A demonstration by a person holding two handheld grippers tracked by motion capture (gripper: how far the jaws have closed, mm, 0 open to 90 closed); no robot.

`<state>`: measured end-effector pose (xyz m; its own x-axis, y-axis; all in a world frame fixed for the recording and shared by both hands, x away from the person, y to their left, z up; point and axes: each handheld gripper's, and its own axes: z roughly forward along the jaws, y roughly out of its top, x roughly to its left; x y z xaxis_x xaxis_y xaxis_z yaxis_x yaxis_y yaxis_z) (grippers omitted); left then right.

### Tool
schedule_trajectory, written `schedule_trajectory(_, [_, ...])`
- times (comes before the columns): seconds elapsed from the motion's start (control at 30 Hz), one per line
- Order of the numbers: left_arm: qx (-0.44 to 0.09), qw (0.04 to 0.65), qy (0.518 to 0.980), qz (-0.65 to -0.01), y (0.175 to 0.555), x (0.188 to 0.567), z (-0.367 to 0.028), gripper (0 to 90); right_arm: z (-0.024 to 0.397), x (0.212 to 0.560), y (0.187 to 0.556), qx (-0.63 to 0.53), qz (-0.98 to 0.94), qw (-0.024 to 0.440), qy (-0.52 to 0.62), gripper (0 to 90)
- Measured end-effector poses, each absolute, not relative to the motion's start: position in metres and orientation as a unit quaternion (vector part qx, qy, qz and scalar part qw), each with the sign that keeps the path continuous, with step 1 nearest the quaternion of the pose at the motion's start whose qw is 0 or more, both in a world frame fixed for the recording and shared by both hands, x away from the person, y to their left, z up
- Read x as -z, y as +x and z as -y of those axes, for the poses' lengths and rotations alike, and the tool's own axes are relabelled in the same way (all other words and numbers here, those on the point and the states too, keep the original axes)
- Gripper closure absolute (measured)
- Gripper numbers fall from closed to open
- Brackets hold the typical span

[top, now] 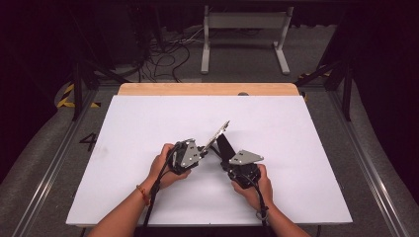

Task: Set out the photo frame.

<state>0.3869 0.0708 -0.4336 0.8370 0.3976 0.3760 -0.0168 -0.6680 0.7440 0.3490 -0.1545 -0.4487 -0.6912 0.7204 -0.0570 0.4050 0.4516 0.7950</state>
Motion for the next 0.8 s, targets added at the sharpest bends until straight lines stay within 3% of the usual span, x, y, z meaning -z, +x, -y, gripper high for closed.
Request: schedule_trajectory(0.8, [-0.268,0.389,0.875,-0.107,0.388,0.434,-0.068,79.3,0.146,0.46,0.351,-0.372,-0.835,0.211,0.345,90.0])
